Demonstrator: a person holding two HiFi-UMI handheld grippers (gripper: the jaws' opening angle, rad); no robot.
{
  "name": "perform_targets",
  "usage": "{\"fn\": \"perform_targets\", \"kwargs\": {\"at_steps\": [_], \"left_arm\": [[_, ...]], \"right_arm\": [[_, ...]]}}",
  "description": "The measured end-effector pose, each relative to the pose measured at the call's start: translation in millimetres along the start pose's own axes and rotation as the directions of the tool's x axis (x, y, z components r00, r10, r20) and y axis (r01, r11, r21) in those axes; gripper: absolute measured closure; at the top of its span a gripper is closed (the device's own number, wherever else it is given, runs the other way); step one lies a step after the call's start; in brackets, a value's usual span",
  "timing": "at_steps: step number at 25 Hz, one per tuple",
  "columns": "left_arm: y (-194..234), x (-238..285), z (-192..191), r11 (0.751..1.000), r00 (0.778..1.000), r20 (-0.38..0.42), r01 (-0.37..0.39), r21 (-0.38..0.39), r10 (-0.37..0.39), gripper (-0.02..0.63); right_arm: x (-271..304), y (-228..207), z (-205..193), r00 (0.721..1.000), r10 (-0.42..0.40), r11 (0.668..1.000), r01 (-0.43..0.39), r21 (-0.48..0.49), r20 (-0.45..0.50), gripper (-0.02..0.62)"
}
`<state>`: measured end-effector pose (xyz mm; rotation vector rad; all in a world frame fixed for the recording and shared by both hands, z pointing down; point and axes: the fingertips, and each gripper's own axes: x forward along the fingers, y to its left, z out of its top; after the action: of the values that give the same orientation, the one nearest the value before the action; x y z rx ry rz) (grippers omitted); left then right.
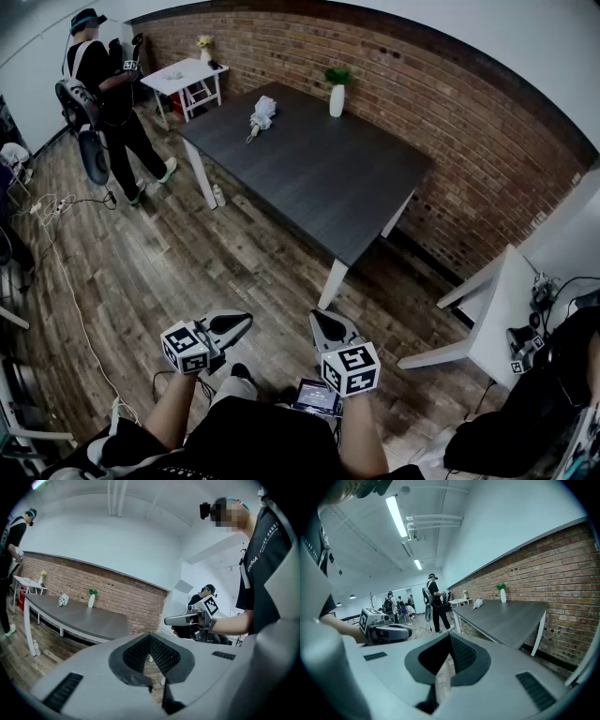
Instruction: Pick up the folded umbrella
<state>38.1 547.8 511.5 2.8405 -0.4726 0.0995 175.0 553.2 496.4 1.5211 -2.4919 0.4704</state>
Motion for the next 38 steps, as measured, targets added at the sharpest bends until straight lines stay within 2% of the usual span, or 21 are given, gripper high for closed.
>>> {"fn": "perform_targets", "kwargs": {"at_steps": [6,11,22,27,38], "left_arm": [[5,1,4,1.0,1.0,0.0,-0.009,0.01,0.009,0.603],[5,-1,10,1.0,0.999,0.032,-0.013,0.001,0.012,0.603],[2,-3,2,1.0,1.0,-0.001,-0.01,0.007,0.01,0.603],[2,-5,1,1.0,1.0,0.009,-0.01,-0.003,0.01,0.603],[12,-14,-3,0.996,0.996,0.029,-0.078,-0.04,0.079,0.603]], "right_arm": [[7,-3,7,1.0,0.003,1.0,-0.003,-0.006,0.013,0.586],[10,0,10,1.0,0.013,1.0,-0.013,-0.008,0.019,0.586],[13,-2,7,1.0,0.023,1.0,-0.023,-0.002,-0.002,0.586],[15,0,6,0.999,0.033,0.999,-0.033,-0.007,-0.011,0.586],[28,-2,1,0.997,0.068,0.998,-0.067,0.004,-0.039,0.586]]}}
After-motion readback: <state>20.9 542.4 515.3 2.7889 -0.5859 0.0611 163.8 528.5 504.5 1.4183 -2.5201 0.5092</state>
